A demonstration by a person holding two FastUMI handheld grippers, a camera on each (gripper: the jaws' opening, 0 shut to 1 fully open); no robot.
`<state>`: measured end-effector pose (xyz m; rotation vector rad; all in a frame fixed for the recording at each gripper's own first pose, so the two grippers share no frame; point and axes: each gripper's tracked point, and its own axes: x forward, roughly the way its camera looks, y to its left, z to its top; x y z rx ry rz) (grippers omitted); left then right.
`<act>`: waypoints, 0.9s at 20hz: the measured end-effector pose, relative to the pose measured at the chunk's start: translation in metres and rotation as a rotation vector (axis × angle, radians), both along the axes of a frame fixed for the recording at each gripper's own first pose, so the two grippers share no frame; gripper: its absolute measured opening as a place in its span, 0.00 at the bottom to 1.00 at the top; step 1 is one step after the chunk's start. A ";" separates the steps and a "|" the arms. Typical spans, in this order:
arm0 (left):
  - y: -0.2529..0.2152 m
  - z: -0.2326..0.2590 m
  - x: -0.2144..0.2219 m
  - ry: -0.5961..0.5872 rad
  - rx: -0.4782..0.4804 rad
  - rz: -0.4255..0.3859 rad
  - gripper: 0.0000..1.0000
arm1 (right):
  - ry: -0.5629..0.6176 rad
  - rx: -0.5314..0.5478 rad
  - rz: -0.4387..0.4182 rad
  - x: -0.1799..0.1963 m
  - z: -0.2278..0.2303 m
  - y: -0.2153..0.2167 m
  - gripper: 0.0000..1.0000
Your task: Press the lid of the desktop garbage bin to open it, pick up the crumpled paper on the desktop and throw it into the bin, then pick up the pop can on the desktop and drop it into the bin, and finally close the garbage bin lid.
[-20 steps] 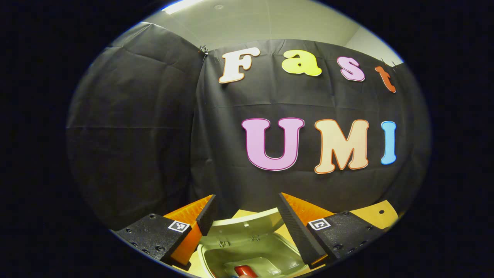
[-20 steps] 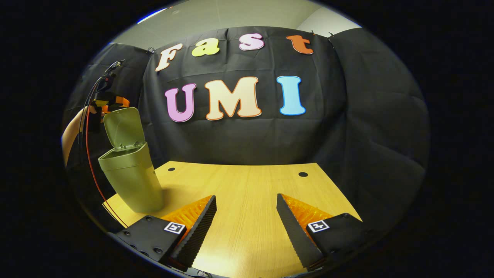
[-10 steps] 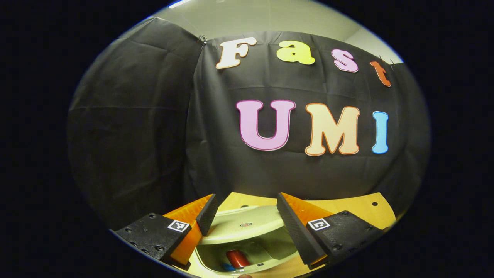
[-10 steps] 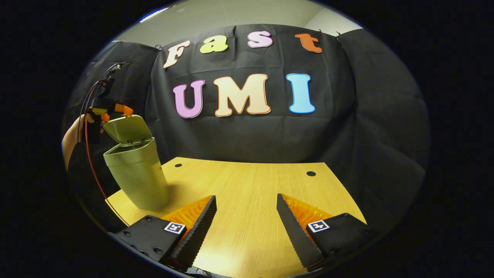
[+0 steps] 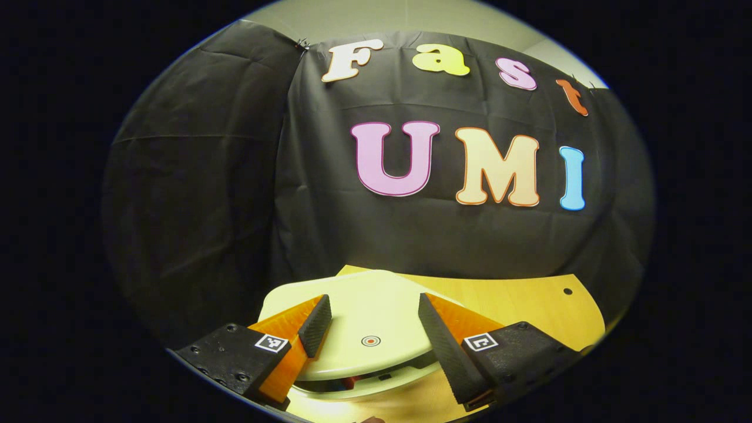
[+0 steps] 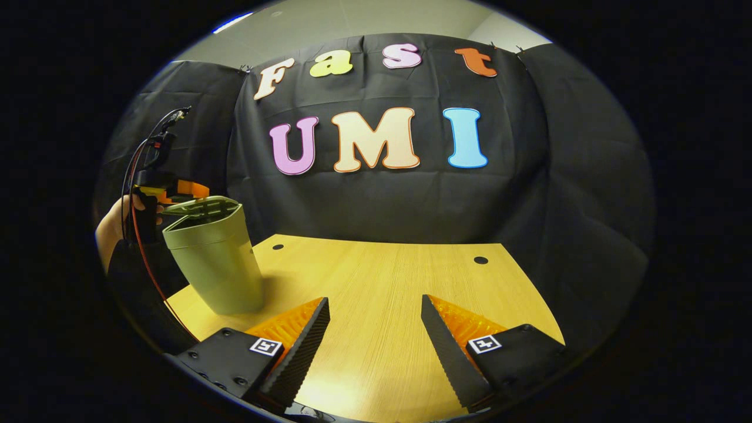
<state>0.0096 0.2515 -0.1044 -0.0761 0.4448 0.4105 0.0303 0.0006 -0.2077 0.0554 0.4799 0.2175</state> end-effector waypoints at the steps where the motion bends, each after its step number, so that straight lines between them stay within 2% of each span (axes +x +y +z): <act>1: -0.001 -0.005 -0.002 0.006 -0.002 0.001 0.93 | 0.003 -0.003 0.003 0.000 -0.001 0.001 0.99; 8: -0.006 -0.035 -0.011 0.070 -0.036 0.009 0.93 | -0.002 0.004 0.011 0.005 0.002 0.005 0.99; 11: -0.007 -0.041 -0.012 0.084 0.003 -0.012 0.93 | 0.007 0.007 0.011 0.006 -0.003 0.008 0.99; 15: -0.008 -0.040 -0.013 0.037 0.029 0.000 0.94 | 0.023 0.020 0.002 0.004 -0.010 0.011 0.99; 18: -0.018 -0.045 -0.016 0.001 -0.017 -0.046 0.96 | 0.012 0.013 0.014 0.004 -0.008 0.016 0.99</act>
